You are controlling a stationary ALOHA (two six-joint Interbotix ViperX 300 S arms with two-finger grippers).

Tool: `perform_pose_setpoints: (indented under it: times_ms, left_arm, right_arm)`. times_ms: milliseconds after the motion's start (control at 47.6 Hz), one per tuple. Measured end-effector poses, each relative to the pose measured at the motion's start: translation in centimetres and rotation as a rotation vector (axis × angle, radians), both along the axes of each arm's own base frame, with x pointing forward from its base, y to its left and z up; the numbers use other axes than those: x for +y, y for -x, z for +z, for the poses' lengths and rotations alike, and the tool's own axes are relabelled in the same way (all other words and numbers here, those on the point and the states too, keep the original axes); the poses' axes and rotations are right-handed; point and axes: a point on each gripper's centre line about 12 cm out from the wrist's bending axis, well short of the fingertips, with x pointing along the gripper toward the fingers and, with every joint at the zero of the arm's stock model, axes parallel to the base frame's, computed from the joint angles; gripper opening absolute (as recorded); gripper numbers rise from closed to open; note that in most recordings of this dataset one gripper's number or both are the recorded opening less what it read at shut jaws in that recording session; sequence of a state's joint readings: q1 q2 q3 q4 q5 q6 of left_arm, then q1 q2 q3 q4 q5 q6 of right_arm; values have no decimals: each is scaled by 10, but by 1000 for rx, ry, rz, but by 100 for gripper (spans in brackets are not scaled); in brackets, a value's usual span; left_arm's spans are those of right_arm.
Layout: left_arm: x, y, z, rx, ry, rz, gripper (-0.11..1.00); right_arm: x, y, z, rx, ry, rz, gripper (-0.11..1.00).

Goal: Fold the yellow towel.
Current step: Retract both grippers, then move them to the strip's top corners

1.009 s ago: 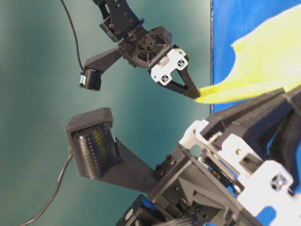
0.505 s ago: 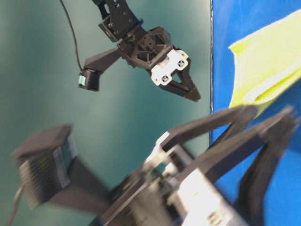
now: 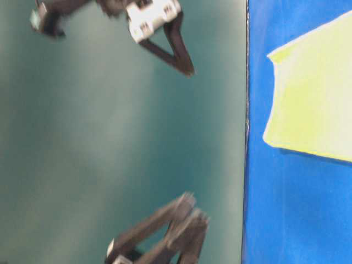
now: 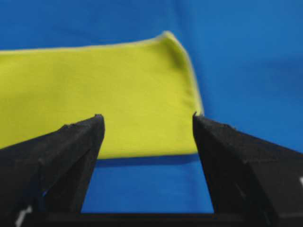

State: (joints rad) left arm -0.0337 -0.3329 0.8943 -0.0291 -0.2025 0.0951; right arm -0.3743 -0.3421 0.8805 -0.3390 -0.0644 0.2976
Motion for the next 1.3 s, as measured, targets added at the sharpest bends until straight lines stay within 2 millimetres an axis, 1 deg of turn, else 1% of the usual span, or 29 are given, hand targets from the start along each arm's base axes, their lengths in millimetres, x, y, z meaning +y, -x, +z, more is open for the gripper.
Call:
perform_pose_setpoints:
  times_ms: [147, 294, 357, 441, 526, 820, 988, 1072, 1135, 1198, 1303]
  left_arm:
    - [21, 30, 6, -64, 4, 71, 71]
    - [36, 57, 0, -77, 6, 132, 71]
    - [39, 65, -7, -66, 7, 144, 71]
    - [38, 69, -13, -53, 22, 150, 71]
    - [38, 71, -17, -45, 51, 162, 71]
    - [38, 71, -18, -43, 67, 167, 71]
    - [39, 67, -17, -52, 65, 167, 71]
    - [40, 58, -14, -67, 55, 166, 71]
    - [45, 45, -15, -65, 46, 174, 71]
    - [52, 32, -18, -49, 43, 193, 71]
    - [69, 10, -24, -21, 32, 233, 71]
  right_arm:
    - [15, 30, 9, -84, -14, -4, 55]
    - [26, 58, 3, -117, -40, -18, 55]
    - [29, 67, -2, -125, -57, -25, 55]
    - [33, 76, -10, -130, -82, -33, 55]
    - [35, 78, -13, -130, -90, -34, 55]
    - [35, 79, -15, -127, -93, -36, 55]
    - [33, 75, -11, -132, -94, -38, 55]
    - [27, 70, -8, -117, -95, -58, 55]
    - [19, 65, -9, -90, -100, -81, 55]
    - [11, 59, -11, -62, -98, -102, 55]
    - [-6, 49, -19, -4, -107, -141, 55]
